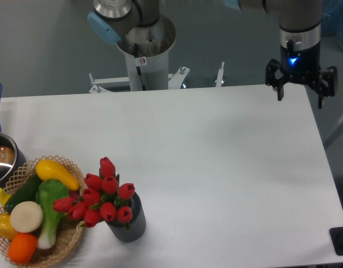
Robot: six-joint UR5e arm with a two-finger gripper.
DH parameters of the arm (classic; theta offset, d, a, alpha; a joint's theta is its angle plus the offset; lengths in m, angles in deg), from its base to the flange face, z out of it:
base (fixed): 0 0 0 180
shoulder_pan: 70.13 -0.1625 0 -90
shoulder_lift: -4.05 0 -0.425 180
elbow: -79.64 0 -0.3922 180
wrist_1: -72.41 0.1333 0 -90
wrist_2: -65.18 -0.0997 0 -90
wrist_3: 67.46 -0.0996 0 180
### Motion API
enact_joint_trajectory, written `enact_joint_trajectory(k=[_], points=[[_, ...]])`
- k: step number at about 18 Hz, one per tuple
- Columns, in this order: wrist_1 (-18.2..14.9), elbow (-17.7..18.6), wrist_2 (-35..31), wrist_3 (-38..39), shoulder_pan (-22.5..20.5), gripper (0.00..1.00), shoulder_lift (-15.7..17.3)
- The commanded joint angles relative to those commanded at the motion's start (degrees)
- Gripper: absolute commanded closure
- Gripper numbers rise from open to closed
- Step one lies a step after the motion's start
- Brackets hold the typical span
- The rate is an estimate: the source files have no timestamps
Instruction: Insert the flowers into the vase
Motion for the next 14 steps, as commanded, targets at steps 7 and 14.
enact_joint_trajectory(k=[7,14], points=[[0.00,0.09,0.09,0.00,0.00,0.00,0.00],[0.00,0.18,0.09,0.00,0.00,0.00,0.00]])
